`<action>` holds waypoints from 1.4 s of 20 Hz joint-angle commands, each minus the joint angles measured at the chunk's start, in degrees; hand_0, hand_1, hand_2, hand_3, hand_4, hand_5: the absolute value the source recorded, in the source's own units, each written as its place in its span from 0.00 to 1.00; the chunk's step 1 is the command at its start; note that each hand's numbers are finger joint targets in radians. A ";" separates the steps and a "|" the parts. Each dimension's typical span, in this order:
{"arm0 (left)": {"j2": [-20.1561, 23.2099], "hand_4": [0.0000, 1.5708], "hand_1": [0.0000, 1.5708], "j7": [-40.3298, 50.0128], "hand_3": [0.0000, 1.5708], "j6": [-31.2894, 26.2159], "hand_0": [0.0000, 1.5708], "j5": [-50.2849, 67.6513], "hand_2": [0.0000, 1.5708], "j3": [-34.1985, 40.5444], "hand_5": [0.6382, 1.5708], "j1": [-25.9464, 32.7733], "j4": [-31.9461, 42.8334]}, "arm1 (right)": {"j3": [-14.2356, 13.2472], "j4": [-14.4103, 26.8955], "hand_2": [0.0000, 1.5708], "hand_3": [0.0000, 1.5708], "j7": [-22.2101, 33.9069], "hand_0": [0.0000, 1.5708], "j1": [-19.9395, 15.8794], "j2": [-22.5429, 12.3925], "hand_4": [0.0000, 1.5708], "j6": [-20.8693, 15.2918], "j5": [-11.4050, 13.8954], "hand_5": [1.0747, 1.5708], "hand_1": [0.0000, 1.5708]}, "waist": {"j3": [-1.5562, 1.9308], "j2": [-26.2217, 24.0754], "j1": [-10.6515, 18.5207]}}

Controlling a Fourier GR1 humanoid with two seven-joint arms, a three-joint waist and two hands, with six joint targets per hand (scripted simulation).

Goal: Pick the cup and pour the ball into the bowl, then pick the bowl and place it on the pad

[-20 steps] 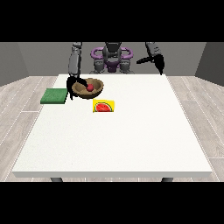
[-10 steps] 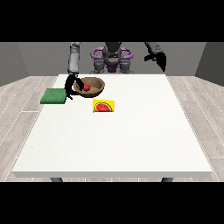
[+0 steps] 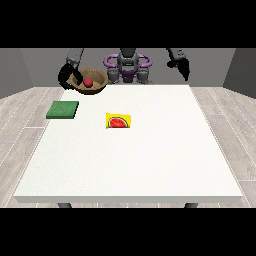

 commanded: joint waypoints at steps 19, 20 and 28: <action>23.30 0.82 0.00 -3.33 0.00 -18.62 0.00 16.54 0.00 20.40 1.00 -4.97 3.29 | -14.96 2.34 1.00 0.00 -8.38 1.00 -1.42 -16.96 0.55 10.32 -7.80 1.00 1.00 | 0.19 13.81 3.51; 22.11 0.81 0.00 -5.62 0.00 -17.80 0.00 16.28 0.00 20.14 1.00 -5.47 2.51 | -16.79 4.55 1.00 0.00 -13.54 1.00 -1.84 -17.84 0.52 10.30 -8.43 1.00 1.00 | 0.25 17.65 4.02; 27.25 0.76 0.00 -11.23 0.00 -23.97 0.00 18.38 0.00 23.41 0.99 -5.44 9.09 | -18.50 7.80 1.00 0.00 -11.75 1.00 -6.83 -17.20 0.44 6.59 -9.04 0.99 1.00 | 0.25 20.41 5.31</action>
